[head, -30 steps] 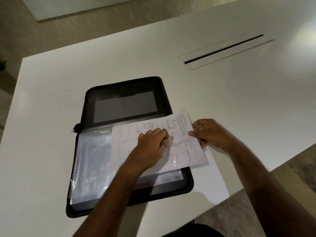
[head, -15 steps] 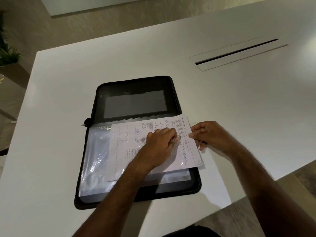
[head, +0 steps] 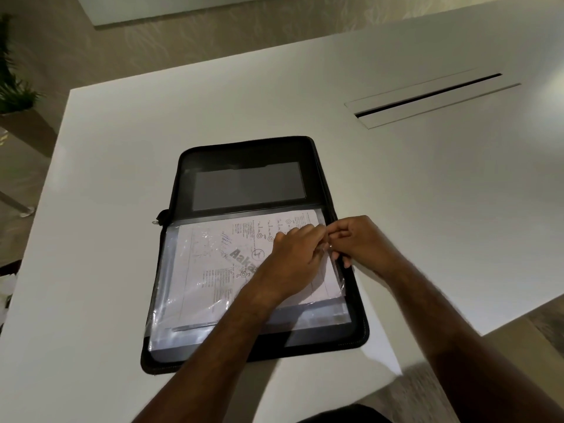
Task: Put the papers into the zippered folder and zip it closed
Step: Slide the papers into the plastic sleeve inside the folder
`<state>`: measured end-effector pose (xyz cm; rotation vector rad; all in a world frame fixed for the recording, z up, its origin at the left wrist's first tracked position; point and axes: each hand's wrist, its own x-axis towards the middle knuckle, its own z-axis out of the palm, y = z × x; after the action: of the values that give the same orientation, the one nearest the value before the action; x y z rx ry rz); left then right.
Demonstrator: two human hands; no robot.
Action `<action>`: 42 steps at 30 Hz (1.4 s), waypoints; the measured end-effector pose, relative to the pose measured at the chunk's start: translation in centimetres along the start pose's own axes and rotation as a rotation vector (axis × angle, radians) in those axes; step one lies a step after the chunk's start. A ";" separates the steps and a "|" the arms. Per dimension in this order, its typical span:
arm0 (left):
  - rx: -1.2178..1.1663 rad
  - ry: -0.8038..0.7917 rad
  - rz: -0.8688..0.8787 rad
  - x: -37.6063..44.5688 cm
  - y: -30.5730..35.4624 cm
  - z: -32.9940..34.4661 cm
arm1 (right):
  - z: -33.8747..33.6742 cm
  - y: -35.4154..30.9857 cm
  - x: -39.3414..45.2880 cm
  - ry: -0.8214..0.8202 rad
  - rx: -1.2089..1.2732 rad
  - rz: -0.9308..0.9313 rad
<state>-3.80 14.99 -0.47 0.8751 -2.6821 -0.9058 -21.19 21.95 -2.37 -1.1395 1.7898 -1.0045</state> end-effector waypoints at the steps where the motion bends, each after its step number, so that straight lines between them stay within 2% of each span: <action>1: -0.006 0.000 0.003 0.0 0.0 -0.1 | 0.3 -0.1 0.0 0.020 -0.005 -0.010; 5: -0.027 0.007 0.019 0.2 0.0 -0.1 | 1.4 -0.2 -0.2 0.050 0.002 -0.017; 18: -0.018 -0.025 0.024 0.4 -1.1 -0.1 | 1.1 -0.4 -0.1 -0.059 0.051 0.011; 20: -0.013 -0.019 0.012 0.2 -1.8 -0.2 | 0.5 -0.3 -0.2 0.048 0.037 0.049; 22: -0.024 0.038 -0.025 -0.5 -3.0 -0.6 | 0.1 -0.3 -0.2 0.267 -0.086 0.028; 23: -0.011 0.085 -0.051 -0.9 -3.8 -0.8 | 0.3 -0.5 -0.4 0.355 -0.177 -0.015; 25: 0.047 0.199 -0.108 -2.2 -5.7 -1.5 | 1.2 -1.1 -0.7 0.412 -0.321 -0.135; 28: 0.130 0.326 -0.186 -4.3 -8.7 -2.8 | 3.9 -2.1 -0.9 0.276 -0.438 -0.232; 31: 0.176 0.297 -0.262 -6.2 -11.3 -3.8 | 7.1 -2.7 -0.6 0.073 -0.613 -0.269; 33: 0.174 0.248 -0.305 -7.4 -12.5 -4.0 | 8.8 -2.5 -0.2 0.000 -0.751 -0.235; 36: 0.191 0.201 -0.343 -8.7 -13.5 -3.9 | 9.7 -1.4 0.2 -0.032 -0.874 -0.163; 42: 0.186 0.194 -0.348 -9.7 -14.2 -4.1 | 8.6 0.9 -0.2 0.003 -0.960 -0.139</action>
<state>12.18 9.51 -5.52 1.4245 -2.5172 -0.5957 -13.69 20.61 -6.46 -1.8263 2.2791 -0.1506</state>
